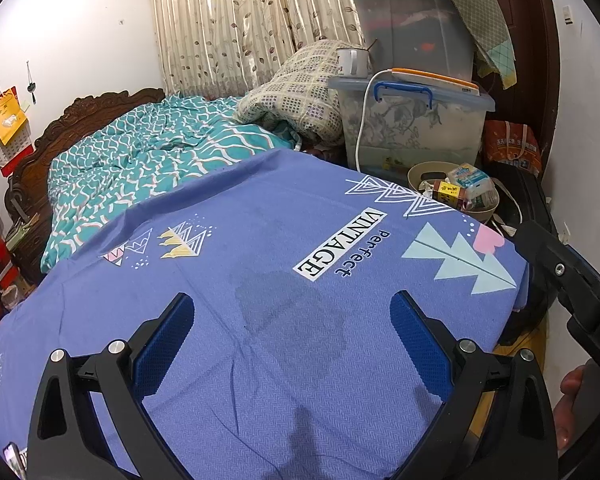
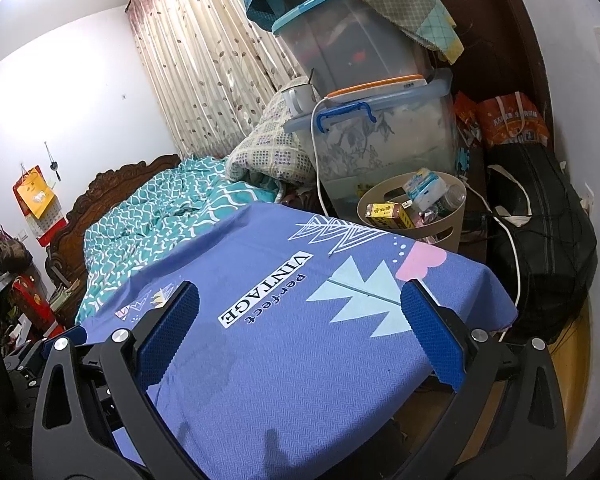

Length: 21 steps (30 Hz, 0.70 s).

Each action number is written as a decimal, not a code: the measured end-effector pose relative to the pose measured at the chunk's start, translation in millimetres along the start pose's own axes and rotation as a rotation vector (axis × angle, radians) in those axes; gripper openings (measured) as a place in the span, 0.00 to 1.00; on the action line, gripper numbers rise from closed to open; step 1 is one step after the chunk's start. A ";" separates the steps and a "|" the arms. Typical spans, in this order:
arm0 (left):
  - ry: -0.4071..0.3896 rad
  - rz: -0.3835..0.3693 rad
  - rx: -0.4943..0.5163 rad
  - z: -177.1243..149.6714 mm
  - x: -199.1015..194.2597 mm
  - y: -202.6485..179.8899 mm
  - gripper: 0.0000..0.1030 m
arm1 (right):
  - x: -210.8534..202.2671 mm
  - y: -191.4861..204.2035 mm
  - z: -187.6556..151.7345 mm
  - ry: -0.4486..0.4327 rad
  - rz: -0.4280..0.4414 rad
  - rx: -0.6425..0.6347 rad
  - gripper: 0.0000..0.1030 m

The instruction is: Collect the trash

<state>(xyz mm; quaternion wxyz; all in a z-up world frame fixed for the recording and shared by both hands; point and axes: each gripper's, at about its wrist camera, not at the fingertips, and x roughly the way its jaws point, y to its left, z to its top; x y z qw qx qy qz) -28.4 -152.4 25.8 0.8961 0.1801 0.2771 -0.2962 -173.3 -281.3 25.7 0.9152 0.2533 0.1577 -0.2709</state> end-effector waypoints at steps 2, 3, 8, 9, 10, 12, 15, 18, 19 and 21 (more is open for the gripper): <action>0.001 0.000 0.000 0.4 0.2 0.1 0.92 | 1.0 -0.9 2.0 0.000 0.001 -0.001 0.97; 0.001 0.000 0.000 0.1 0.0 0.0 0.92 | 0.2 0.0 0.5 0.000 0.001 -0.001 0.97; 0.001 0.000 -0.001 0.6 0.1 0.1 0.92 | 1.5 -1.6 0.8 0.002 0.000 0.001 0.97; 0.001 0.000 -0.001 -0.5 -0.3 -0.2 0.92 | 0.6 -0.8 -1.4 0.003 0.000 0.001 0.97; 0.002 0.000 0.000 -0.1 -0.1 -0.1 0.92 | 2.1 -2.0 -2.5 0.004 0.000 0.001 0.97; 0.002 -0.001 0.001 -0.8 -0.1 -0.6 0.92 | 0.9 -1.1 -4.8 0.006 0.000 0.003 0.97; 0.002 -0.004 0.004 -3.7 -0.8 -2.1 0.92 | 0.9 -1.0 -4.4 0.005 0.000 0.003 0.97; 0.004 -0.008 0.008 -7.3 -0.1 -3.6 0.92 | 2.3 -2.0 -1.5 0.006 0.000 0.002 0.97; 0.004 -0.009 0.009 -7.2 0.5 -3.4 0.92 | 0.5 -0.5 -4.9 0.006 0.000 0.002 0.97; 0.005 -0.011 0.010 -6.5 1.1 -2.7 0.92 | 1.9 -1.7 -3.5 0.007 0.000 0.003 0.97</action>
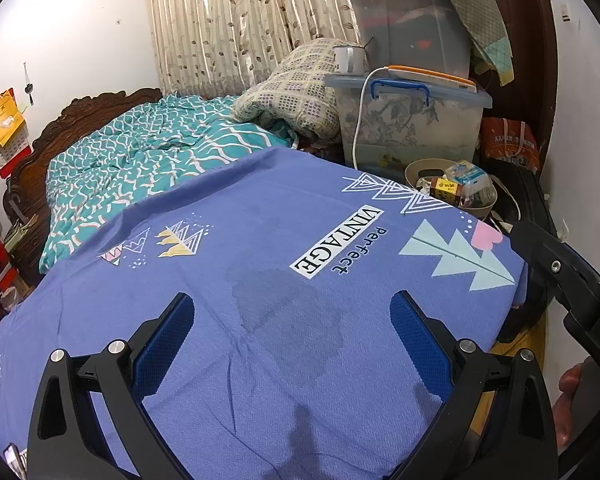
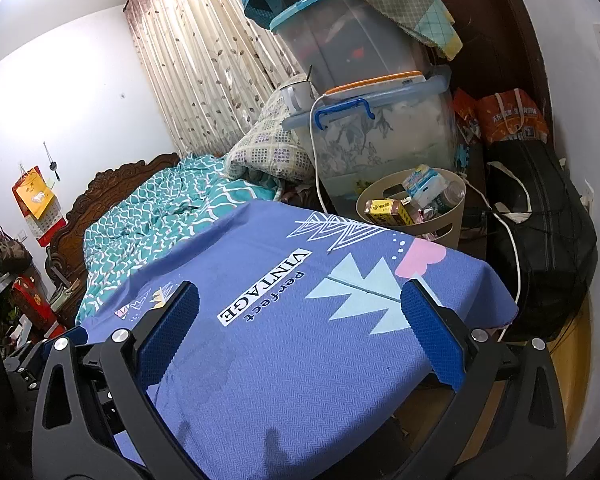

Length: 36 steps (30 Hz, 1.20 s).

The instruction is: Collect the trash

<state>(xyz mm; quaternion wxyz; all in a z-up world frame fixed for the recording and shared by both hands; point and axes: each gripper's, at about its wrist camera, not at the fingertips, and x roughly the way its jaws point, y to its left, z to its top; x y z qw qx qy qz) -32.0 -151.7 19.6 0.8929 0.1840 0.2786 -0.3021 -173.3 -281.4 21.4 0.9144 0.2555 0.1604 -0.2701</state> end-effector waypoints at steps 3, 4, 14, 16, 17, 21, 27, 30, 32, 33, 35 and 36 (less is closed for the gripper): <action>0.001 0.000 0.001 -0.9 -0.3 -0.8 0.92 | -0.1 0.1 0.3 0.000 0.000 0.000 0.97; 0.001 -0.001 0.002 -0.7 -0.2 0.1 0.92 | -0.1 0.1 0.5 0.000 0.000 0.000 0.97; 0.002 -0.009 0.013 -0.6 -0.1 1.4 0.92 | -0.1 0.5 1.4 0.001 0.000 0.000 0.97; 0.002 -0.009 0.013 -0.6 -0.2 1.2 0.92 | -1.6 1.7 -1.3 0.001 0.000 0.000 0.97; 0.002 -0.010 0.015 -0.7 0.2 1.7 0.92 | -0.6 0.8 1.1 0.002 0.000 0.001 0.97; 0.003 -0.013 0.024 -2.5 -0.6 2.1 0.92 | -1.2 1.5 0.6 0.002 0.000 0.001 0.97; 0.005 -0.017 0.035 -1.3 0.1 4.7 0.92 | 0.1 1.3 -1.3 0.004 0.001 0.001 0.97; 0.008 -0.019 0.040 -1.3 1.1 5.7 0.92 | 1.0 1.3 -0.4 0.005 0.001 0.001 0.97; 0.008 -0.019 0.040 -0.9 1.1 6.0 0.92 | 0.3 1.9 -1.6 0.005 0.000 0.002 0.97; 0.009 -0.019 0.041 -1.0 1.1 6.0 0.92 | -0.1 2.4 -2.9 0.005 0.000 0.002 0.97; 0.010 -0.021 0.043 -1.2 1.4 5.8 0.92 | 0.9 1.6 -0.5 0.005 0.000 0.002 0.97; 0.011 -0.022 0.045 -1.3 1.7 5.8 0.92 | 1.2 1.3 0.1 0.006 0.001 0.002 0.97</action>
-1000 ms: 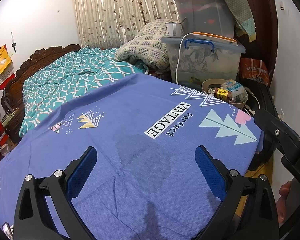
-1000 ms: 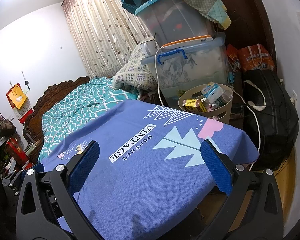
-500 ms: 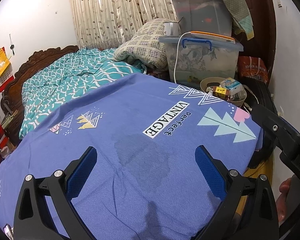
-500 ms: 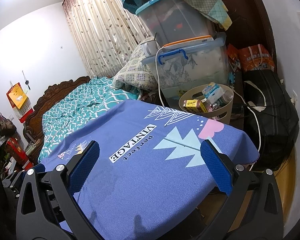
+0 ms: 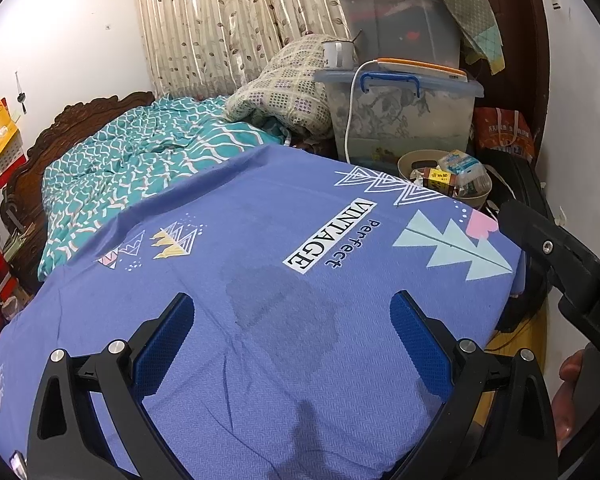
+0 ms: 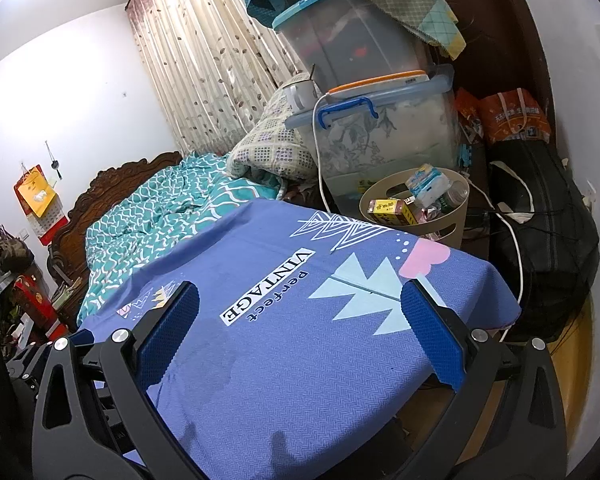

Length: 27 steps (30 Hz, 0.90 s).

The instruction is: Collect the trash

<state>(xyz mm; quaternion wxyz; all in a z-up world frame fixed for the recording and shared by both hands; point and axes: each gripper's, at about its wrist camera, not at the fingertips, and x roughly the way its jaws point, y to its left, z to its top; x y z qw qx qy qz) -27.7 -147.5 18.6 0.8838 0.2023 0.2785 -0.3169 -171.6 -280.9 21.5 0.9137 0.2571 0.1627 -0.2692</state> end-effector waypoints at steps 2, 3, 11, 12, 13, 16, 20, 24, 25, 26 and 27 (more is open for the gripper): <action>0.001 -0.001 0.000 -0.4 0.1 -0.1 0.92 | -0.5 0.2 -0.9 0.000 0.000 0.001 0.97; 0.002 -0.002 0.001 -0.9 0.7 0.1 0.92 | 0.2 -0.4 0.7 0.000 0.000 0.001 0.97; 0.006 -0.005 0.007 -2.2 2.3 0.5 0.92 | -0.5 2.6 -7.9 0.006 0.001 0.004 0.97; 0.007 -0.005 0.007 -2.9 2.1 0.7 0.92 | 1.3 0.7 -3.7 0.005 0.000 0.003 0.97; 0.006 -0.005 0.007 -2.3 2.2 0.5 0.92 | 0.9 1.2 -4.7 0.006 0.000 0.003 0.97; 0.007 -0.006 0.007 -2.9 2.5 0.7 0.92 | 1.3 0.8 -3.3 0.006 0.000 0.003 0.97; 0.010 -0.009 0.009 -5.4 3.1 1.3 0.92 | 1.3 0.9 -3.1 0.007 0.000 0.004 0.97; 0.011 -0.010 0.010 -6.1 3.1 1.4 0.92 | 1.8 0.8 -3.9 0.008 0.000 0.002 0.97; 0.011 -0.010 0.011 -6.6 3.1 1.4 0.92 | 1.7 0.9 -3.9 0.008 0.000 0.002 0.97; 0.010 -0.010 0.010 -5.9 3.2 1.3 0.92 | 1.5 1.2 -4.2 0.008 0.000 0.003 0.97; 0.010 -0.010 0.010 -6.1 3.1 1.4 0.92 | 1.7 1.0 -3.6 0.007 0.000 0.003 0.97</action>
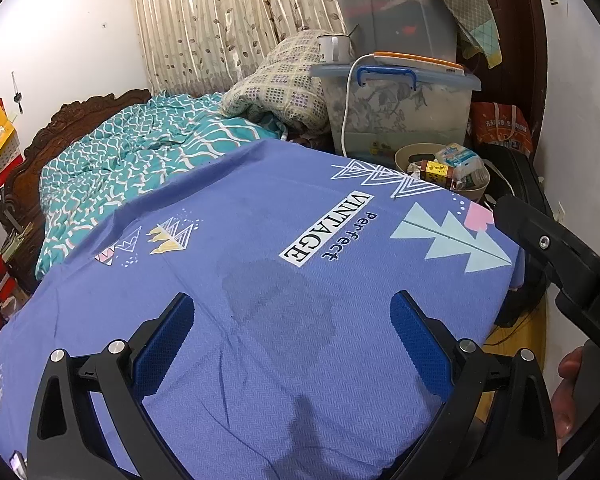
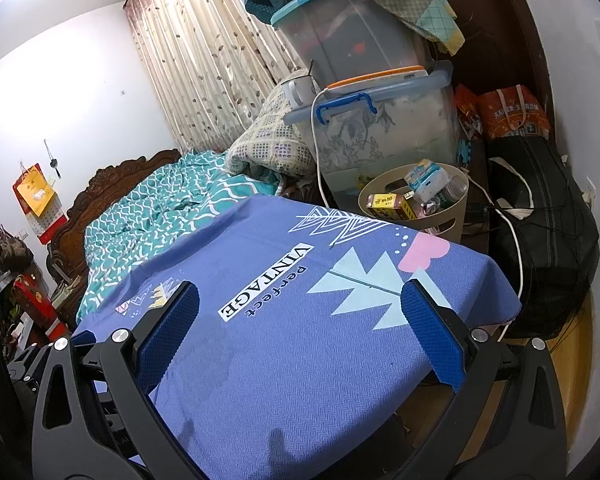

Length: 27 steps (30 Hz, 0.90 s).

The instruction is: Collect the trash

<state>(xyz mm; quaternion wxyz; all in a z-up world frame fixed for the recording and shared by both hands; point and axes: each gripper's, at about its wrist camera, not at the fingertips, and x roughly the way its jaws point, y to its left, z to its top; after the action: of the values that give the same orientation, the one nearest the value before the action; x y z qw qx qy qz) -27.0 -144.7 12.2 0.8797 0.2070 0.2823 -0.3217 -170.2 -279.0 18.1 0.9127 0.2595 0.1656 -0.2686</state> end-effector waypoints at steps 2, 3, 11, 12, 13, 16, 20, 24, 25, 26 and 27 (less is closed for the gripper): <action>0.001 0.001 0.000 -0.6 0.0 0.2 0.92 | -0.1 0.2 -0.2 0.001 0.000 0.000 0.97; 0.001 0.001 -0.001 0.1 0.1 0.0 0.92 | -1.2 1.3 -2.6 0.001 0.000 0.000 0.97; 0.001 0.001 0.000 0.7 0.1 -0.2 0.92 | -0.3 0.7 -0.1 0.002 0.000 0.001 0.97; 0.002 0.000 0.000 0.4 0.1 -0.2 0.92 | -0.8 1.3 -1.4 0.002 0.000 0.001 0.97; 0.002 0.000 0.001 -0.4 0.5 -0.5 0.92 | 0.4 0.0 1.5 0.002 0.000 0.001 0.97; 0.002 -0.001 0.002 -1.7 0.7 -0.6 0.92 | 0.4 0.0 1.9 0.002 0.000 0.001 0.97; 0.002 -0.001 0.002 -1.4 0.8 -0.5 0.92 | -0.1 0.7 1.1 0.002 0.000 0.000 0.97; 0.002 -0.001 0.002 -1.6 0.6 -0.4 0.92 | 1.3 -0.2 1.3 0.003 0.001 0.001 0.97; 0.002 -0.002 0.002 -1.3 0.8 -0.4 0.92 | 1.2 0.0 1.2 0.003 0.001 0.000 0.97; 0.003 -0.002 0.002 -1.1 0.8 -0.4 0.92 | 1.0 0.8 -1.5 0.004 0.001 0.000 0.97; 0.004 -0.003 0.003 -2.3 1.3 -0.6 0.92 | -0.1 1.8 -4.0 0.004 0.002 0.000 0.97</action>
<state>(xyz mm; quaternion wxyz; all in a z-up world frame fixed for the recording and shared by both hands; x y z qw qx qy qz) -27.4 -144.5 9.6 0.8785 0.2084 0.2837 -0.3230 -169.9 -275.4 15.7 0.9127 0.2601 0.1673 -0.2672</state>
